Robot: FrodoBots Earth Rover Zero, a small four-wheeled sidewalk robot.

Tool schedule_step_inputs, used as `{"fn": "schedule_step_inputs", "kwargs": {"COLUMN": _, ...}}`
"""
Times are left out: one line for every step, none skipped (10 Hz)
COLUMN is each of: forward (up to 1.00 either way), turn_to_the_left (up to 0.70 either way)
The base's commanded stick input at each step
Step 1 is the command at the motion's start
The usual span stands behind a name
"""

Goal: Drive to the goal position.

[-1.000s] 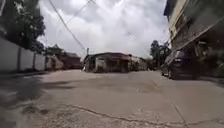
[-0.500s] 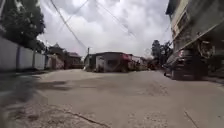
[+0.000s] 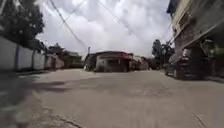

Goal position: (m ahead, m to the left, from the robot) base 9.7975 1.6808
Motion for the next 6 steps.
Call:
{"fn": "schedule_step_inputs", "kwargs": {"forward": 0.50, "turn_to_the_left": 0.01}}
{"fn": "schedule_step_inputs", "kwargs": {"forward": 0.50, "turn_to_the_left": 0.01}}
{"fn": "schedule_step_inputs", "kwargs": {"forward": 0.50, "turn_to_the_left": 0.01}}
{"fn": "schedule_step_inputs", "kwargs": {"forward": 0.50, "turn_to_the_left": 0.01}}
{"fn": "schedule_step_inputs", "kwargs": {"forward": 0.50, "turn_to_the_left": 0.01}}
{"fn": "schedule_step_inputs", "kwargs": {"forward": 0.50, "turn_to_the_left": 0.01}}
